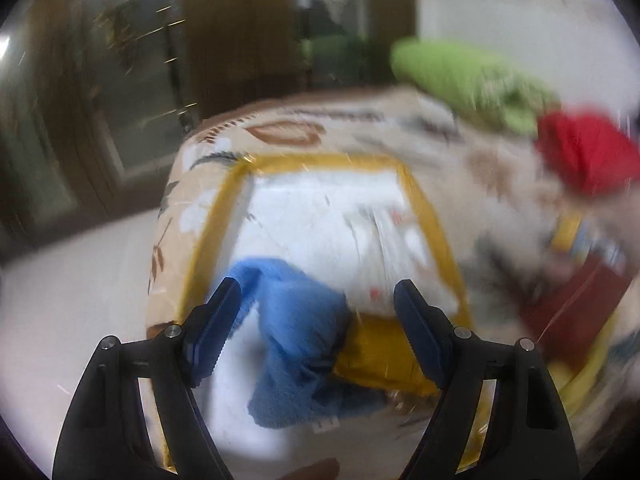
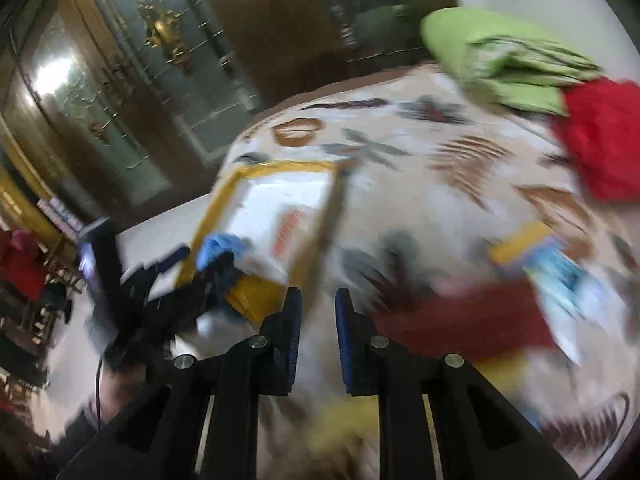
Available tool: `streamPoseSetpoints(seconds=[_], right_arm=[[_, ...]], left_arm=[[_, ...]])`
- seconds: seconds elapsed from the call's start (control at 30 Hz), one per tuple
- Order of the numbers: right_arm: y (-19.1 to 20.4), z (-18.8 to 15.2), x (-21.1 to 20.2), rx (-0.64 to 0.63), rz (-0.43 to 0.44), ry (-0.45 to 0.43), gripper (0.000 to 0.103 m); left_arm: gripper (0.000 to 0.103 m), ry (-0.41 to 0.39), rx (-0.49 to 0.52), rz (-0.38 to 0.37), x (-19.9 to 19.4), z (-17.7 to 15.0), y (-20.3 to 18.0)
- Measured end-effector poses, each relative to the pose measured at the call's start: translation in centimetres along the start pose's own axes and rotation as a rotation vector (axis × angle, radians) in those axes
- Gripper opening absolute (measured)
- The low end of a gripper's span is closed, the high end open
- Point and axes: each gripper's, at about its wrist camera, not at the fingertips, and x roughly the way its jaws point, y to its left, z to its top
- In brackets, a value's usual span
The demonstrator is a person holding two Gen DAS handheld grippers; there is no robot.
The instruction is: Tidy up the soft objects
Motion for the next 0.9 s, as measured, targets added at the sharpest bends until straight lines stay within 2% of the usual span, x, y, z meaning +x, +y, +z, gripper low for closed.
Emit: streamPoseSetpoints(seconds=[0.07, 0.17, 0.23, 0.3, 0.43, 0.5, 0.57, 0.67, 0.73, 0.8, 0.9], right_arm=[[-2.5, -2.6, -2.5, 0.042, -0.079, -0.019, 0.017], [-6.7, -6.2, -4.6, 0.182, -0.129, -0.003, 0.017], [-9.1, -8.5, -5.3, 0.297, -0.088, 0.011, 0.018], [-10.3, -10.0, -6.0, 0.376, -0.028, -0.001, 0.018], [-10.9, -11.3, -7.8, 0.404, -0.006, -0.065, 0.018], [-11.2, -11.6, -8.7, 0.390, -0.012, -0.072, 0.018], [-11.2, -11.5, -9.3, 0.358, -0.030, -0.043, 0.018], [-11.4, -11.9, -10.0, 0.355, 0.005, -0.022, 0.018], [-11.1, -12.0, -10.3, 0.332, -0.002, -0.027, 0.018], [-10.9, -12.0, -10.1, 0.267, -0.106, -0.020, 0.018], [-12.5, -12.8, -9.1, 0.206, -0.291, 0.003, 0.018]], left_arm=[[0.080, 0.029, 0.096, 0.056, 1.1, -1.2, -1.4], [0.080, -0.033, 0.160, 0.102, 0.7, -1.7, -2.4], [0.080, -0.073, 0.184, 0.110, 1.0, -2.2, -2.7], [0.080, -0.091, 0.201, 0.148, 0.7, -2.5, -2.9], [0.080, 0.003, 0.239, 0.203, -1.3, -3.5, -4.0], [0.080, 0.022, 0.222, 0.186, -2.7, -4.7, -4.0], [0.079, 0.054, 0.163, 0.147, -4.6, -4.5, -3.4], [0.079, -0.028, -0.065, 0.063, -10.4, -1.7, -2.2], [0.079, 0.015, -0.147, 0.053, -13.0, -0.1, -2.7], [0.079, 0.058, -0.166, 0.023, -14.2, 0.7, -4.6], [0.079, 0.094, -0.127, -0.028, -14.9, 0.7, -8.2]])
